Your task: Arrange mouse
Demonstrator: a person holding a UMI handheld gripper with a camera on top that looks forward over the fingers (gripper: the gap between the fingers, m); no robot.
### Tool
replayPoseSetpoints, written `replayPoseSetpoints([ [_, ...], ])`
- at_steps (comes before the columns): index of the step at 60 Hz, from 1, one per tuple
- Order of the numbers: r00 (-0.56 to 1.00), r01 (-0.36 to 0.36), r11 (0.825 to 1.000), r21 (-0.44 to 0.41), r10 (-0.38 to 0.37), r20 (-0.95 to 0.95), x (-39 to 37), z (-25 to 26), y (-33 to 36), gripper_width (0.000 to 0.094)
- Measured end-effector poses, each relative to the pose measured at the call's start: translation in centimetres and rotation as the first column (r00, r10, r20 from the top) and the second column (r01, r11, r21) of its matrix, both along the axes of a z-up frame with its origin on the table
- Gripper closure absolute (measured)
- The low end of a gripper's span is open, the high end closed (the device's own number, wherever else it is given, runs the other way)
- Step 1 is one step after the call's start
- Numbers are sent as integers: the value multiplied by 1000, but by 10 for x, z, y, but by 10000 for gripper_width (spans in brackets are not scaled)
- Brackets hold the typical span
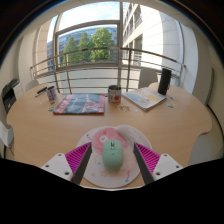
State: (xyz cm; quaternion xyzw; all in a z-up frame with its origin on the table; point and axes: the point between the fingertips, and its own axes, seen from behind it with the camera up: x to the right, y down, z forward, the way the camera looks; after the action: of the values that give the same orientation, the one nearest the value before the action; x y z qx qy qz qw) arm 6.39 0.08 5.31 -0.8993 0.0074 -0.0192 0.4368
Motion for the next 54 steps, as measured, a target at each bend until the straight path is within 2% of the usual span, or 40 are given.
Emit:
replayPoseSetpoints([
  [11, 1000, 24, 999, 47, -24, 4, -12, 69, -66, 85],
  [26, 998, 45, 995, 93, -48, 32, -37, 144, -192, 91],
  [41, 996, 45, 994, 102, -52, 73, -57, 163, -289, 90],
  [54, 996, 36, 995, 98, -44, 75, -65, 167, -326, 92],
])
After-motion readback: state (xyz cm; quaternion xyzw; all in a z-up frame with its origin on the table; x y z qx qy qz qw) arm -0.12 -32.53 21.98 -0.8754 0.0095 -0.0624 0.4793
